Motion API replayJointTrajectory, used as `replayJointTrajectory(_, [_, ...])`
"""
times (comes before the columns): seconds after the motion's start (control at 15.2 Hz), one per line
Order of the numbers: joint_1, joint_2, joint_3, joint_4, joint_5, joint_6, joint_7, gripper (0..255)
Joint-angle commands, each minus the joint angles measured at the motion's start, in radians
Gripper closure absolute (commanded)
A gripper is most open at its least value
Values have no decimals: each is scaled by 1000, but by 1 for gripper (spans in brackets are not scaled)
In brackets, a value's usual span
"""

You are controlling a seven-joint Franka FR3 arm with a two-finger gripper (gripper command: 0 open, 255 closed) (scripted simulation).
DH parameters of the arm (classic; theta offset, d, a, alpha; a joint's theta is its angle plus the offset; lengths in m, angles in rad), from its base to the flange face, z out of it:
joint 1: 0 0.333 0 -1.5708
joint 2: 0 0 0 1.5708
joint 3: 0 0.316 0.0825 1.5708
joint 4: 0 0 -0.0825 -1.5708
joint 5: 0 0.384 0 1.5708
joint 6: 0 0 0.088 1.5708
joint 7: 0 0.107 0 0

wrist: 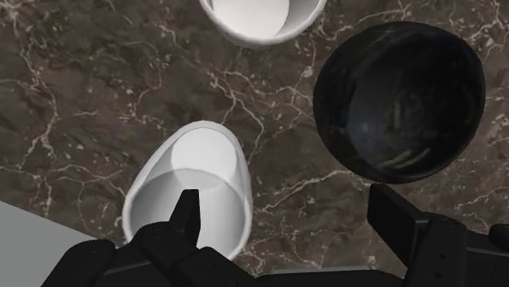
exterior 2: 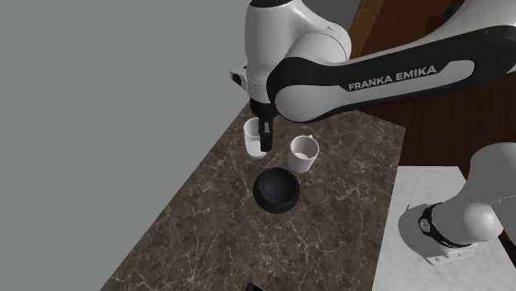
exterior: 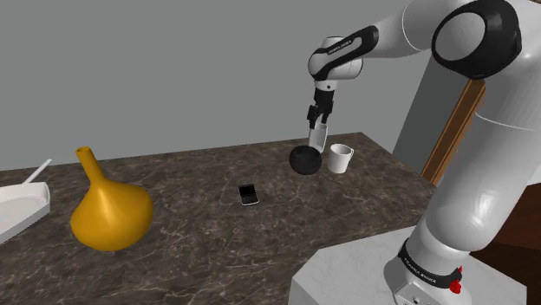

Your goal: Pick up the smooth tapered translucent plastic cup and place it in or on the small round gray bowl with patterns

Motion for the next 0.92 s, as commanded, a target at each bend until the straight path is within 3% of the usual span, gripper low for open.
replayJointTrajectory(0.0, [-14, 91, -7, 74, 25, 5, -51, 0])
replayJointTrajectory(0.53, [-20, 145, 0, 31, 50, 97, -71, 0])
replayJointTrajectory(0.86, [-20, 145, 0, 31, 50, 97, -71, 0])
